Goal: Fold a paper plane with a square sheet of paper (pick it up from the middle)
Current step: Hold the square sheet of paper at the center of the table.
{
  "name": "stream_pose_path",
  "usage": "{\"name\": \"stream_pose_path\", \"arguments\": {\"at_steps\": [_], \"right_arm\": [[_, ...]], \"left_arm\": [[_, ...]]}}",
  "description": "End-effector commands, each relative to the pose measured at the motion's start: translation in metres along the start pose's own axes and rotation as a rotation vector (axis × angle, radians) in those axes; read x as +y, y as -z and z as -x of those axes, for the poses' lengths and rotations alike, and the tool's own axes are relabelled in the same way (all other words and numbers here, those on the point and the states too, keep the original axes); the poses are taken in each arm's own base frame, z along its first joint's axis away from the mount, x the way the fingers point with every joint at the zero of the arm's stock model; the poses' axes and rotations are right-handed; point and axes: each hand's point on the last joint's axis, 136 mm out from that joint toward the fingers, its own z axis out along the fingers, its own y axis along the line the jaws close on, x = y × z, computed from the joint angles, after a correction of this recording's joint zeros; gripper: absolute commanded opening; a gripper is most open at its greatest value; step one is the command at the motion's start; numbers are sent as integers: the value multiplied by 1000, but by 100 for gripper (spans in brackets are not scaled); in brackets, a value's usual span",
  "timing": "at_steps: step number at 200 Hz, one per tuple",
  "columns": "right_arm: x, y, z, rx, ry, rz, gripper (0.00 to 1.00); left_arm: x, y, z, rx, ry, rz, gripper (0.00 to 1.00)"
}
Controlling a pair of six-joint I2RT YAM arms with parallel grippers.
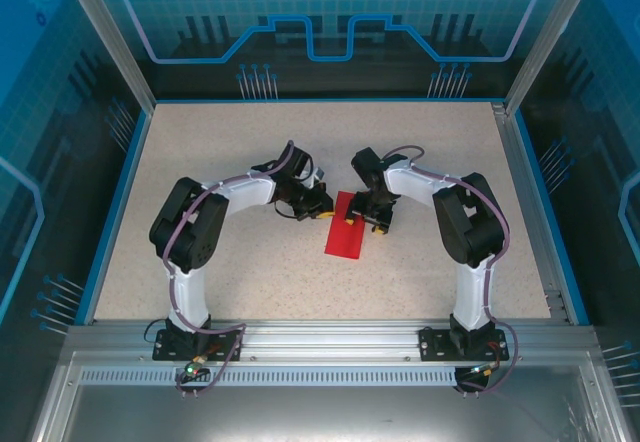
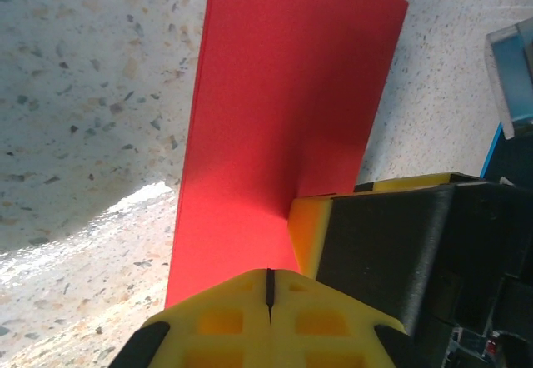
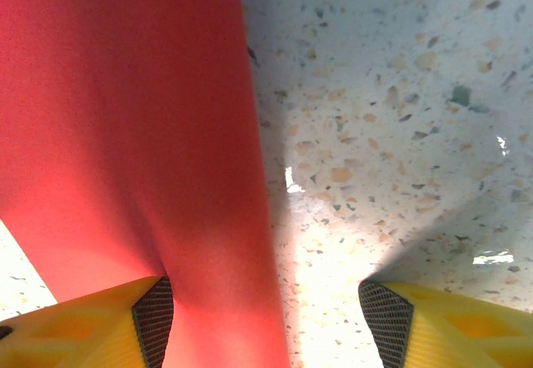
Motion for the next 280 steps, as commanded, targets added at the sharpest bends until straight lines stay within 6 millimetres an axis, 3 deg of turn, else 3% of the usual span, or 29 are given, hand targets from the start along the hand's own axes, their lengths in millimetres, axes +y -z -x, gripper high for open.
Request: {"name": "stream_pose_path", "arguments": {"at_steps": [1,93,191,214,280], "right_arm": [[-21,-33,-1,19,-13,-90,68],[-19,-34,0,23,-1,-83,69],[-25,-41,-2,30,-19,-110,68],[-24,-41,-2,30,-13,-106,63],[-24,-41,-2,30,-18,-113,66]], "left_arm": [[1,-2,-2,7,-10,31,0],[10,19,5,-100,-2,103,0],[6,16,5,-85,-6,80,0],[5,16,4,-81,-12,67,0],[-5,1,2,-7,-23,24,0]]}}
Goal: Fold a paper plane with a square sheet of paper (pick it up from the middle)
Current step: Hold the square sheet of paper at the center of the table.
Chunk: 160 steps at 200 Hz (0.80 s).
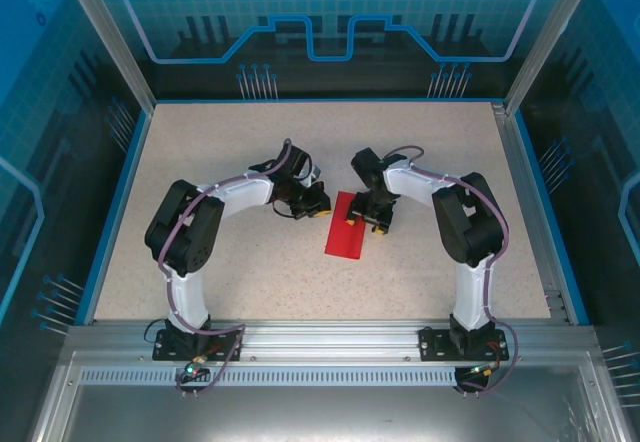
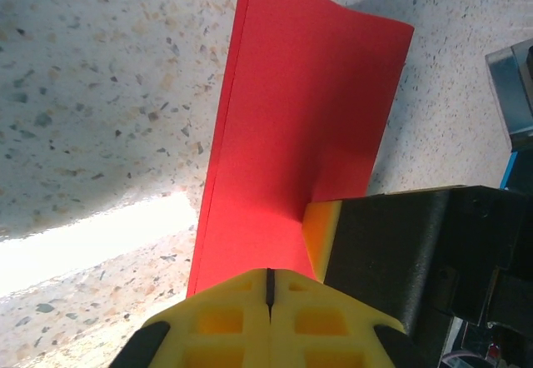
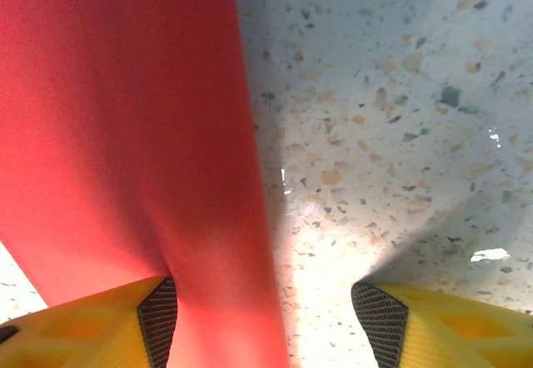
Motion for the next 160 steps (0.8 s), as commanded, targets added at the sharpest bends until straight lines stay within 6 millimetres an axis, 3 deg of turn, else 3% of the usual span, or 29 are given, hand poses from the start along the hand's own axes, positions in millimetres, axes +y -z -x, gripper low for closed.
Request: {"name": "stream_pose_path", "arguments": {"at_steps": [1,117,160], "right_arm": [[-22,-40,-2,28,-11,-99,66],[-23,-42,-4,36,-6,-113,67],[-24,-43,-4,37,-4,-116,68]], "left_arm": [[-7,-7,-3,45,-19,-19,0],[-8,-13,-6,73,-21,-17,0],[1,-22,-6,81,-31,78,0]]}}
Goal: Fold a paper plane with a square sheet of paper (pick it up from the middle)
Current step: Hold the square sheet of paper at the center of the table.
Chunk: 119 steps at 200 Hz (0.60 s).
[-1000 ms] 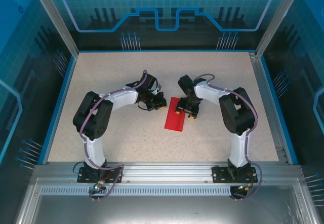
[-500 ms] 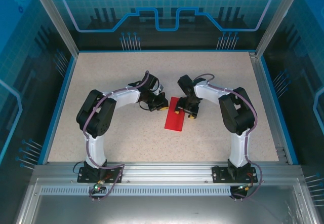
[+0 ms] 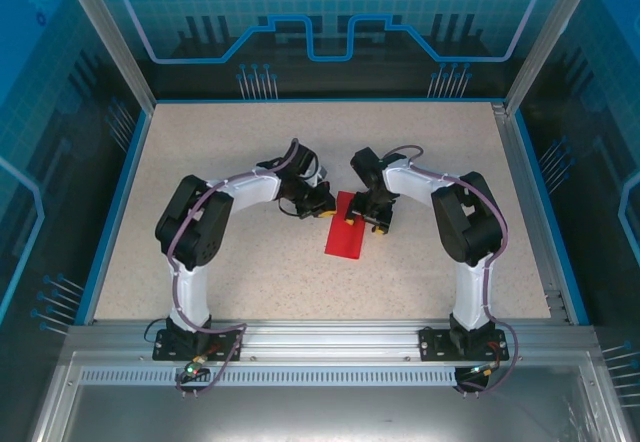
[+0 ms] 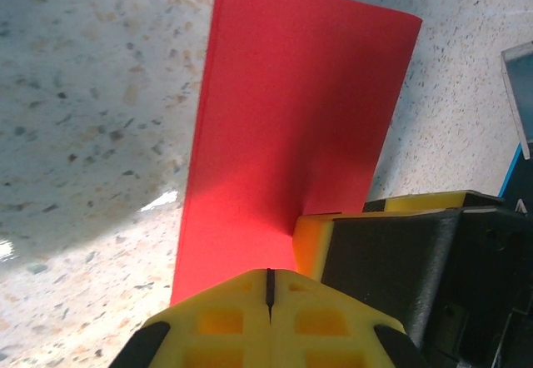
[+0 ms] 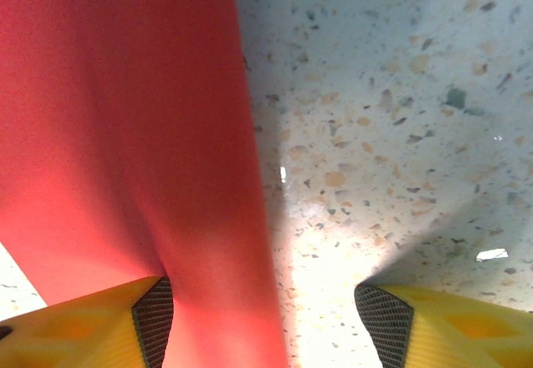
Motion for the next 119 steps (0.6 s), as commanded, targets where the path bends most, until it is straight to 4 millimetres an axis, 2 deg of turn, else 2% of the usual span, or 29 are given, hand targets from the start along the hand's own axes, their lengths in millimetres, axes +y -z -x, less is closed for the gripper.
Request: {"name": "stream_pose_path", "arguments": {"at_steps": [1,119], "right_arm": [[-24,-43,-4,32,-5,-110,68],[-24,-45,-5,34,-5,-110,68]], "left_arm": [[6,-7,-6,32,-17,73,0],[18,-25,-10,47,-15,174,0]]}}
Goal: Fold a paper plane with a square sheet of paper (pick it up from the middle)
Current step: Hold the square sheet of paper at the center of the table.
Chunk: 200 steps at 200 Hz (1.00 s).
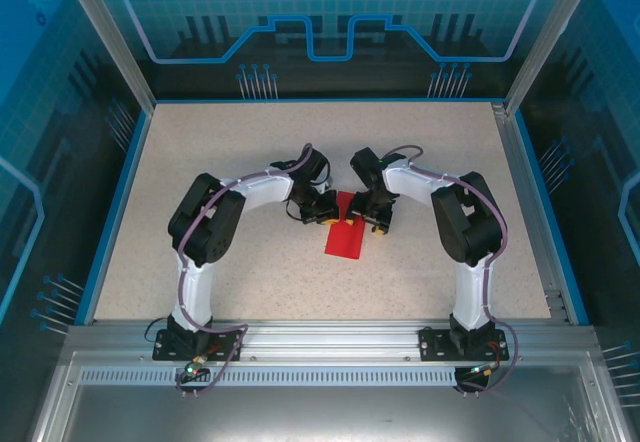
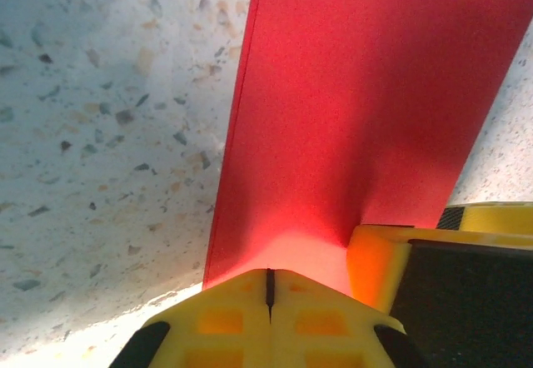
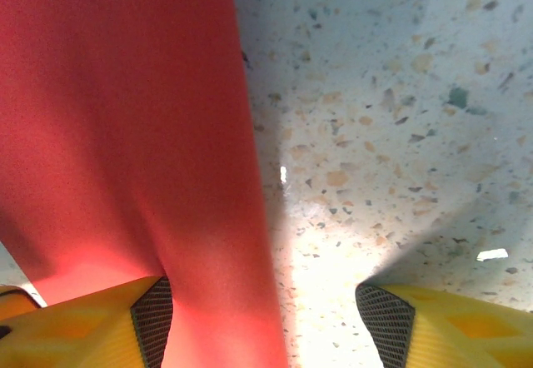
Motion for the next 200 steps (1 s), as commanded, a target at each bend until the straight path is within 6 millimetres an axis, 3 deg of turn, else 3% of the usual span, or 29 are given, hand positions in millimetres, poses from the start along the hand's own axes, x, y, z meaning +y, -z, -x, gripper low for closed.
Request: {"name": "stream_pose_path", "arguments": {"at_steps": [1,58,96,119,144,172,200], "right_arm": [[-24,-44,-5,34,-6,-108,68],[-24,-45,-6,38,-5,-107,68],[-15,-34,-3,20,6,-72,69],[1,-13,6,-25,42,-12,70],[15,32,20,-122,97,85,73],[25,74,22,-218,112,282,73],[44,80,11,-202,159,458,49]], "left_arm": [[2,-4,2,5,-7,33,0],[9,-14,-1,24,-5,54,0],[18,-17,-6,34,-2,81,0],[21,-18,-7,35,-5,90,0],[23,-19,-9,38,-9,93,0],[23,-19,-8,37,-11,92,0],[21,-19,-7,29,-13,87,0]]}}
